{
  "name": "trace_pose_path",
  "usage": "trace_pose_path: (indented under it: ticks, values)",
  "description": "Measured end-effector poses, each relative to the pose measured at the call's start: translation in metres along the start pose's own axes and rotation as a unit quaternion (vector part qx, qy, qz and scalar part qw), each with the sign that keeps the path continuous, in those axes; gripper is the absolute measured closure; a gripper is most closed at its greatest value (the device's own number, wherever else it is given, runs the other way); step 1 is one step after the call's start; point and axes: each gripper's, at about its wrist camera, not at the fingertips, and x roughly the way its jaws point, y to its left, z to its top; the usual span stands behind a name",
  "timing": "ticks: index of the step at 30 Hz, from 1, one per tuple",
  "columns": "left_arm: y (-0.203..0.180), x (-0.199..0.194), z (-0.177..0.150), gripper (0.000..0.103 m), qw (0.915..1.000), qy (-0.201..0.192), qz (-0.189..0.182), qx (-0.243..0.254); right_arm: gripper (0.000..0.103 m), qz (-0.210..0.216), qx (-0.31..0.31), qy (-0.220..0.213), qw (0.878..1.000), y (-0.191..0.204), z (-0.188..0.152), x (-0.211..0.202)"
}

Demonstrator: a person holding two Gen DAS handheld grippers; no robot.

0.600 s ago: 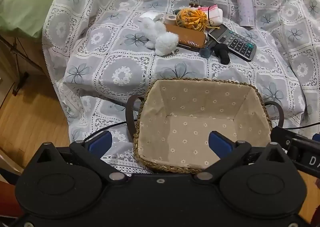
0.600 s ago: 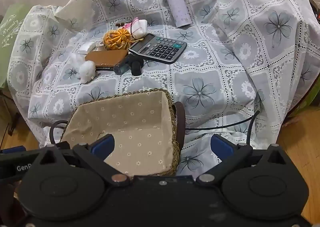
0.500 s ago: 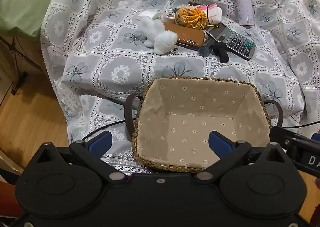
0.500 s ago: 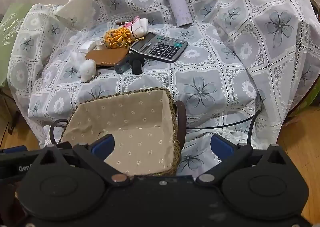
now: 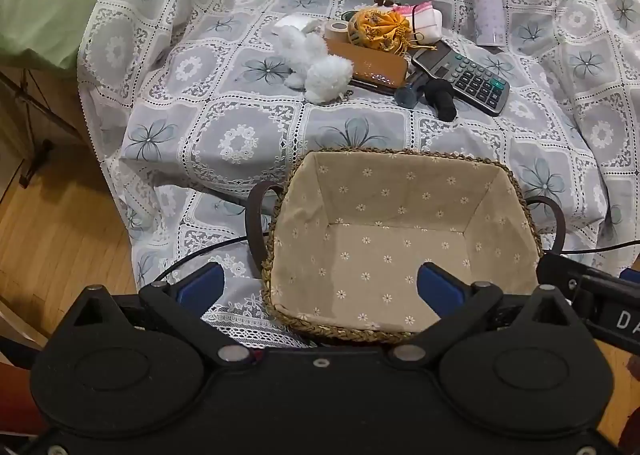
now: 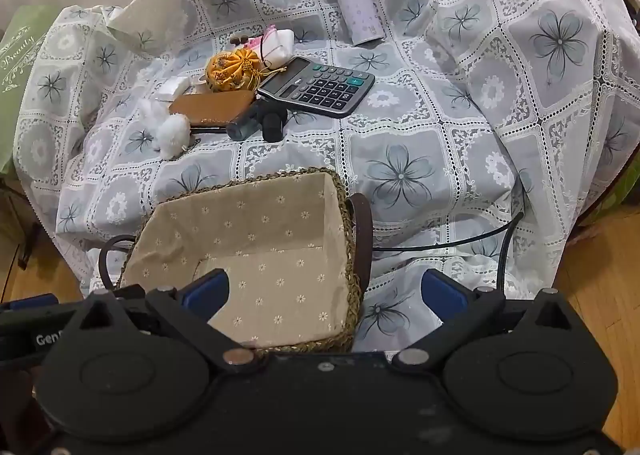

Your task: Organize soft objects

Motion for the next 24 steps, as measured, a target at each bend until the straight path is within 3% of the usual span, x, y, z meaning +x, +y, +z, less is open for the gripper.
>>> trace_pose_path:
  ticks: [24]
  values:
    - [-0.0011,0.0000,0.0004,0.003,1.0000,0.001,0.002,0.001,0.000,0.000,-0.002,-0.001,1.000,-0.0008,-0.0001,-0.0001]
